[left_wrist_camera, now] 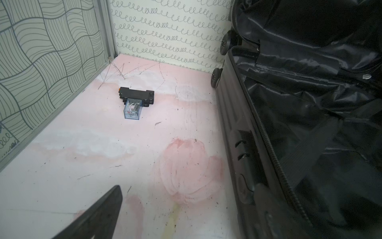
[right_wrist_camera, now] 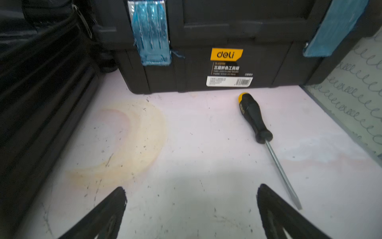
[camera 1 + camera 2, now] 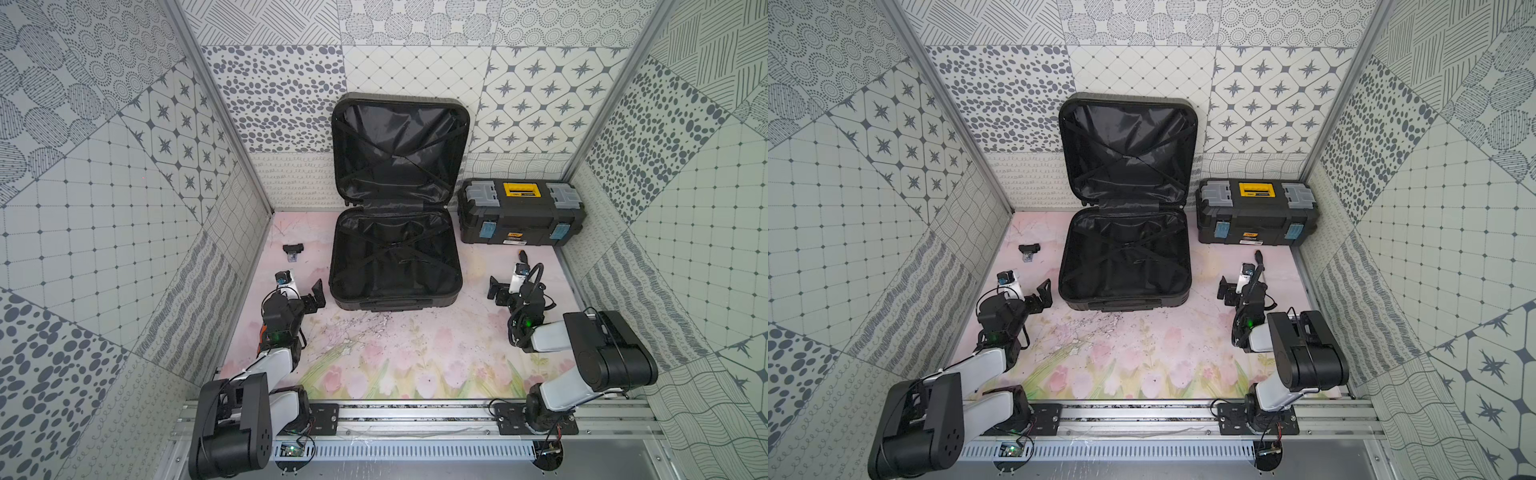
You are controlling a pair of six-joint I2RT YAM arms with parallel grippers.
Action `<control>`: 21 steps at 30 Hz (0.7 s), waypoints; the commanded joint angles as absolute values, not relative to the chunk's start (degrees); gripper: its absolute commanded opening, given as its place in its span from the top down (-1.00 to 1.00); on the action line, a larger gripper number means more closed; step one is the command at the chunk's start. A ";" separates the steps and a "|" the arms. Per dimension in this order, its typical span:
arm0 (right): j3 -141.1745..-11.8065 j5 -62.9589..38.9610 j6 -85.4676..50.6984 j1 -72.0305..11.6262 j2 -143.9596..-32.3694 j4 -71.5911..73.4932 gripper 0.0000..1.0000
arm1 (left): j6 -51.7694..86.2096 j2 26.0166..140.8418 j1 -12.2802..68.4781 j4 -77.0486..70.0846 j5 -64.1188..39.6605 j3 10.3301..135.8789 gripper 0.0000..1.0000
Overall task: Open the suitcase zippers
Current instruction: Reset both arms
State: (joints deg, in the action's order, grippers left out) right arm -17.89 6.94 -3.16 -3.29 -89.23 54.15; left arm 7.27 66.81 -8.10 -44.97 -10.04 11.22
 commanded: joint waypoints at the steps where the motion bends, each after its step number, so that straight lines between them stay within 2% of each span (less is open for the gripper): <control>1: -20.09 5.12 -2.19 -2.67 -88.61 53.85 -1.00 | 4.89 71.52 -8.79 -50.07 -11.04 12.28 -0.99; 3: -20.44 4.78 -2.11 -2.55 -88.77 53.80 -1.00 | 6.88 76.98 -8.79 -59.24 -11.18 11.64 -0.98; 5: -20.48 4.63 -2.19 -2.46 -88.83 53.38 -0.99 | 3.47 81.87 -7.83 -61.62 -13.56 13.00 -0.97; 9: -20.55 4.14 -2.02 -2.45 -88.77 53.37 -1.00 | 2.92 95.45 -4.87 -80.30 -3.64 10.78 -0.97; 11: -20.99 4.11 -2.02 -2.37 -88.77 52.69 -1.00 | 2.43 89.21 -3.71 -60.55 -2.59 15.62 -0.97; 12: -21.73 4.49 -2.29 -2.40 -88.89 51.30 -1.00 | 0.88 89.60 -2.20 -51.19 -1.02 20.95 -0.97; 14: -23.12 4.66 -2.42 -2.37 -89.11 48.85 -1.00 | -1.82 90.65 1.08 -48.90 4.13 23.66 -0.98; 21: -23.46 4.29 -2.21 -2.37 -89.05 48.17 -1.00 | -1.79 90.79 0.57 -49.47 3.02 23.67 -0.98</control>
